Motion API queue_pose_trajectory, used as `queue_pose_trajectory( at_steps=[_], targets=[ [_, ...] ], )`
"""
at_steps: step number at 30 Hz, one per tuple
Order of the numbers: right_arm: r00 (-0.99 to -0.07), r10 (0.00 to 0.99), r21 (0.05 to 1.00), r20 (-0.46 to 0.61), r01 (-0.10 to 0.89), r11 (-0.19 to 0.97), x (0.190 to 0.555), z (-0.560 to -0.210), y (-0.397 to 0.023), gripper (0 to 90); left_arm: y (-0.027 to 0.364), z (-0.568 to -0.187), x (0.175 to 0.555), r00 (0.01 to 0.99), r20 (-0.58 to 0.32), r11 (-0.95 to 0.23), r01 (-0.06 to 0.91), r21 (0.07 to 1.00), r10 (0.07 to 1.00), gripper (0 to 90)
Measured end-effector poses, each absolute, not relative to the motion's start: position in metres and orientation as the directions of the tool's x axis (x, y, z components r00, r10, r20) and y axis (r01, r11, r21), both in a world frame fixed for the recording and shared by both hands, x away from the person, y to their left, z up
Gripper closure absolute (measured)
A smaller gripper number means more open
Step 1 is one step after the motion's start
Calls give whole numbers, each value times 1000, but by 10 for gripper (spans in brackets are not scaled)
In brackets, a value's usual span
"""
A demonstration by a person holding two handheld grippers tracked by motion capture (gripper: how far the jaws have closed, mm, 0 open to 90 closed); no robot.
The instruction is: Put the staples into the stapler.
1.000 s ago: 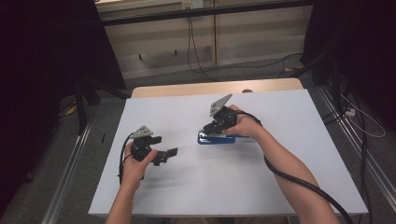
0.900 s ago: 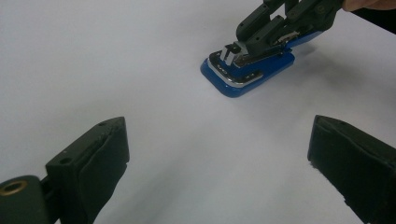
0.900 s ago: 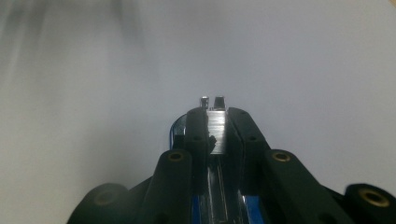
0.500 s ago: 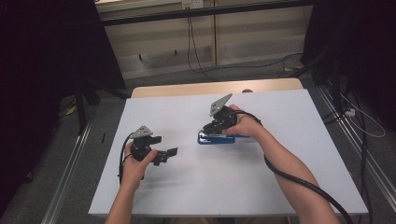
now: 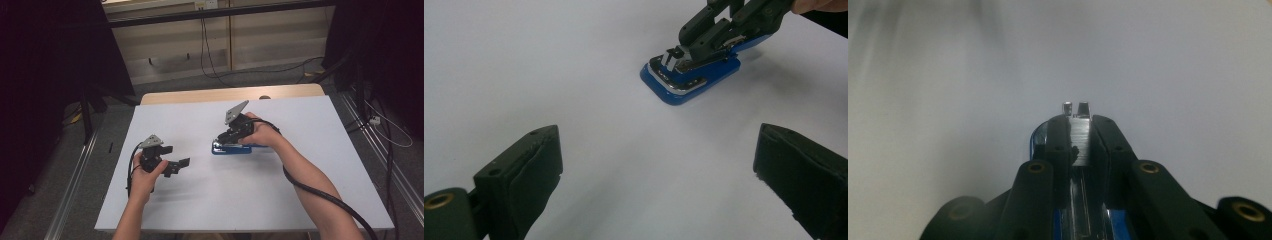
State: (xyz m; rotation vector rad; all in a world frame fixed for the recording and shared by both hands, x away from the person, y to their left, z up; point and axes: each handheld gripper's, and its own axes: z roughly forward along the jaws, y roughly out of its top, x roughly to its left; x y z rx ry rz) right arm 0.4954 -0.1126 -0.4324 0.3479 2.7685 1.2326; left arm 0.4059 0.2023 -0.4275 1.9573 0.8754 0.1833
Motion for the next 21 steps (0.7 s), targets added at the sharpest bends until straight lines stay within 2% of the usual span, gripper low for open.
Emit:
queue_pose_trajectory(
  at_steps=[21],
  targets=[
    [-972, 233, 738, 1, 158, 656, 497, -432, -111, 781, 203, -427, 406, 732, -220, -293, 503, 813, 645, 57]
  ],
)
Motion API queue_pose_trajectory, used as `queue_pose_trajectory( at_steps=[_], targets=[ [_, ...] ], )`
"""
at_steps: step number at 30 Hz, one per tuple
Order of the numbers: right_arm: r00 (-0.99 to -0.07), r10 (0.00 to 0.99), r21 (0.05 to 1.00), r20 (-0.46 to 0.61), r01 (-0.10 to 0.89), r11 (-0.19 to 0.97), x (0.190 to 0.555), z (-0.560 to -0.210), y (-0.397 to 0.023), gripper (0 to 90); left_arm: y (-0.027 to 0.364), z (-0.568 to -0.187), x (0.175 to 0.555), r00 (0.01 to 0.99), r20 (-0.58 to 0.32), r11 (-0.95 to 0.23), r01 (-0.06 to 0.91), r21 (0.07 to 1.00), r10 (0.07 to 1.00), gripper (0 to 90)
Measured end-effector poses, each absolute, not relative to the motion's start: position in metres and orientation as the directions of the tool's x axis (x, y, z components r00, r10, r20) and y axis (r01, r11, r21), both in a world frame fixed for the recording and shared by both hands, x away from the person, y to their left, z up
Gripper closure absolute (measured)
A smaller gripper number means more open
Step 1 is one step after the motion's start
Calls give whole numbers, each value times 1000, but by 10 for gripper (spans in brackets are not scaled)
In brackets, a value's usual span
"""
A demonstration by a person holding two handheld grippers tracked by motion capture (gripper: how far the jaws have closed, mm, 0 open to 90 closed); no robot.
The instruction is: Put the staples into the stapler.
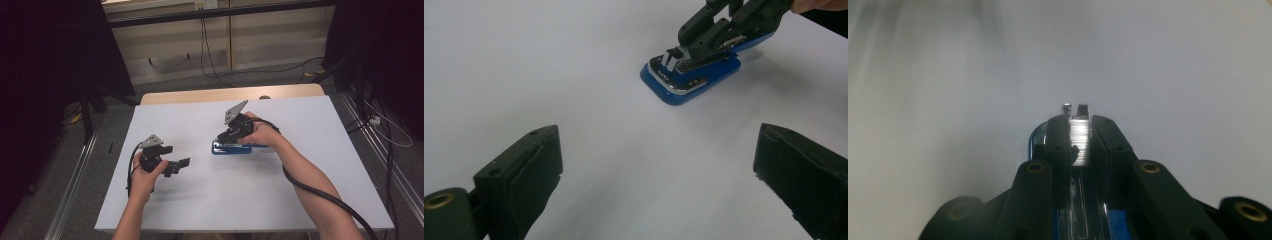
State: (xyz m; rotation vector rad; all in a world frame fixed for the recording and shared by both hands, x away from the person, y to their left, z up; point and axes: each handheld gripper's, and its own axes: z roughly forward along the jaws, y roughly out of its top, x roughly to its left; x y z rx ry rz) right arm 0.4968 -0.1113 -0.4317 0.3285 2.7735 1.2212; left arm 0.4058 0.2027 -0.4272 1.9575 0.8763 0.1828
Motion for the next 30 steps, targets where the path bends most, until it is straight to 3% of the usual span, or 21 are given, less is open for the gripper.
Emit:
queue_pose_trajectory(
  at_steps=[9, 22, 30],
  targets=[
    [-970, 243, 747, 11, 169, 643, 496, -431, -112, 741, 203, -427, 406, 733, -219, -294, 501, 814, 644, 57],
    [-929, 369, 778, 29, 253, 575, 482, -422, -134, 496, 201, -428, 407, 736, -226, -285, 498, 819, 638, 57],
    [-881, 472, 796, 36, 312, 520, 466, -418, -154, 291, 194, -428, 409, 741, -230, -282, 495, 822, 630, 57]
  ],
)
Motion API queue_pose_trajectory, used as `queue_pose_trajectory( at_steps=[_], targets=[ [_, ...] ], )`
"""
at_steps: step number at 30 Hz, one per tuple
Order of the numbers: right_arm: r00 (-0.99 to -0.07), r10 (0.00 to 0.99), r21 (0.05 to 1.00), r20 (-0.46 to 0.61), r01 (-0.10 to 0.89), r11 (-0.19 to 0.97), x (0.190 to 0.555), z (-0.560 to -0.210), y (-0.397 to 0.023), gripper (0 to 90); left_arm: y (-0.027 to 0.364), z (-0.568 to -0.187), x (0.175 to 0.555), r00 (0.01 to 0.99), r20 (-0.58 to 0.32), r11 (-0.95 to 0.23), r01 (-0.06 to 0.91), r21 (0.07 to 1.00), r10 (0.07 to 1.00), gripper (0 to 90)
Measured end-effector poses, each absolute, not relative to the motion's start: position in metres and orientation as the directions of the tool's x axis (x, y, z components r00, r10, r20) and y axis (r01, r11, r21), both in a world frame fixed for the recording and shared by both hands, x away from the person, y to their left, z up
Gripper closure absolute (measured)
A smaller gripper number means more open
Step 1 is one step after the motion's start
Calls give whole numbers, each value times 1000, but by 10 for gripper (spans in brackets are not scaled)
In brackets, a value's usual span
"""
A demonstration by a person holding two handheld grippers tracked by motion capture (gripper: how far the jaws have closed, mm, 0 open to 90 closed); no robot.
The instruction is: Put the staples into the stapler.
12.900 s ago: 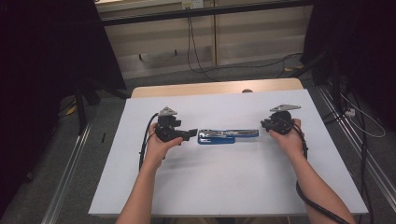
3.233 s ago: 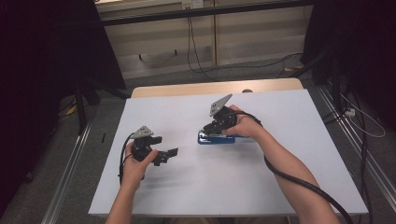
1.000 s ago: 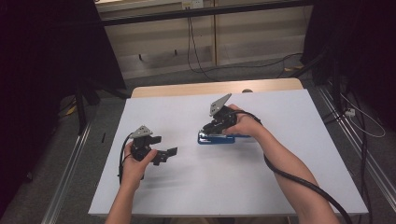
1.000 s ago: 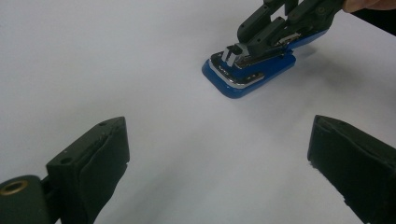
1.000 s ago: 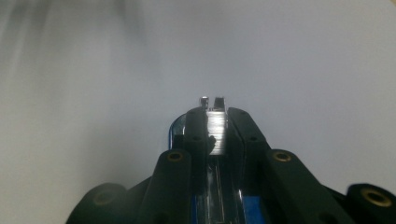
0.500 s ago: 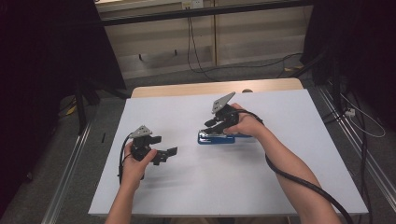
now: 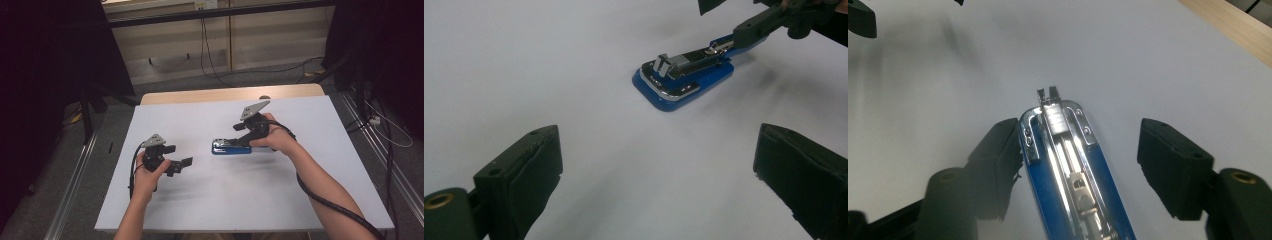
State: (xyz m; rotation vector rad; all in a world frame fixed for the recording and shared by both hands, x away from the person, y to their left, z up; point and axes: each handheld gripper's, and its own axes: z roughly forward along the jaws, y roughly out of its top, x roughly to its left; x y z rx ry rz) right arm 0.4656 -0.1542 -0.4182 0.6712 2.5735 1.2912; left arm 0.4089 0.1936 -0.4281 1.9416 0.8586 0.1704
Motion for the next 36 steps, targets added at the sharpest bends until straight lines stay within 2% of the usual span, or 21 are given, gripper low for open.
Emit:
queue_pose_trajectory(
  at_steps=[6, 13, 21, 36],
  targets=[
    [-843, 537, 813, 25, 329, 480, 453, -416, -168, 181, 186, -430, 412, 746, -230, -284, 492, 823, 625, 56],
    [-771, 636, 823, 12, 369, 431, 440, -418, -185, 128, 179, -430, 415, 755, -220, -295, 482, 825, 618, 56],
    [-713, 702, 818, 4, 406, 407, 422, -418, -203, 120, 172, -431, 417, 758, -224, -279, 473, 836, 613, 55],
    [-660, 751, 830, -19, 409, 380, 399, -418, -233, 99, 161, -431, 418, 770, -223, -288, 466, 837, 598, 55]
  ],
)
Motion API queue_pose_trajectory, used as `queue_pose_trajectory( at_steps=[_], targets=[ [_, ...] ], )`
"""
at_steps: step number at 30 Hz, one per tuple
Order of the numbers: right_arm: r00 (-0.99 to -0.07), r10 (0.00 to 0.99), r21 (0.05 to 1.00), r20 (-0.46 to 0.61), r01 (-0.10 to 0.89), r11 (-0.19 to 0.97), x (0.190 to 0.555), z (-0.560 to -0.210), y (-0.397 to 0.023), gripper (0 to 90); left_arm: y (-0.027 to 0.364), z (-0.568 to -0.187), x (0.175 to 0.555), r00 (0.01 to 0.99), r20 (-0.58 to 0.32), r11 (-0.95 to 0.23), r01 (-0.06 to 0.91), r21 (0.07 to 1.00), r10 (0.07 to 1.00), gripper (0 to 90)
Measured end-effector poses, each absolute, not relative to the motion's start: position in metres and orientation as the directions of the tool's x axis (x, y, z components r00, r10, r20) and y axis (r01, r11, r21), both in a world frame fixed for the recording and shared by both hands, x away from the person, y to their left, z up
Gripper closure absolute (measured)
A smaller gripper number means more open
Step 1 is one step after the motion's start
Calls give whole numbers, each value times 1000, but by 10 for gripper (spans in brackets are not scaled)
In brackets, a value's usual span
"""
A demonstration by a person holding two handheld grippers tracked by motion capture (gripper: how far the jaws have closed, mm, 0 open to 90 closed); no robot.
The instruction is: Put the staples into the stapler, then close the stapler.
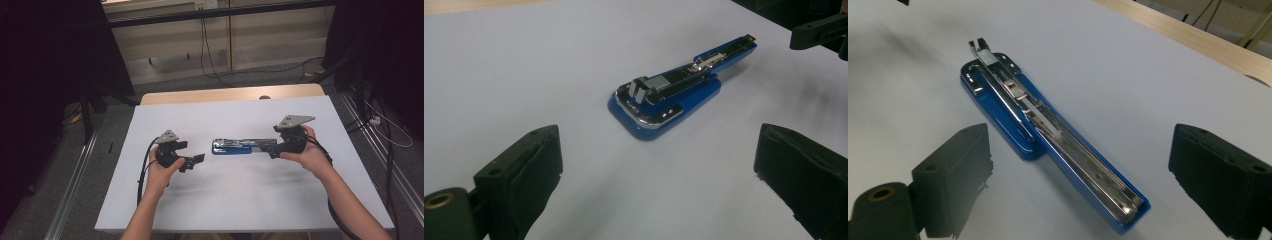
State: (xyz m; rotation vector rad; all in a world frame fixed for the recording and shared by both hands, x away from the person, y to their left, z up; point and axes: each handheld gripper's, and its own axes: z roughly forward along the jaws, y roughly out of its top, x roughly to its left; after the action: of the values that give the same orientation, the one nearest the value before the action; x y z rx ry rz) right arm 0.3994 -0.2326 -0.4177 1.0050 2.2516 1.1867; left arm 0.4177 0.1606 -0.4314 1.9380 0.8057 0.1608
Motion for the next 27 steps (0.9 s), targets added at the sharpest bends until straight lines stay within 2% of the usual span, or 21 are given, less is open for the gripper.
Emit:
queue_pose_trajectory(
  at_steps=[17, 27],
  targets=[
    [-578, 815, 836, -34, 431, 341, 380, -425, -266, 104, 142, -435, 422, 782, -197, -309, 445, 841, 591, 69],
    [-558, 829, 846, -31, 428, 319, 370, -426, -271, 174, 138, -439, 425, 777, -184, -310, 439, 843, 602, 166]
  ],
)
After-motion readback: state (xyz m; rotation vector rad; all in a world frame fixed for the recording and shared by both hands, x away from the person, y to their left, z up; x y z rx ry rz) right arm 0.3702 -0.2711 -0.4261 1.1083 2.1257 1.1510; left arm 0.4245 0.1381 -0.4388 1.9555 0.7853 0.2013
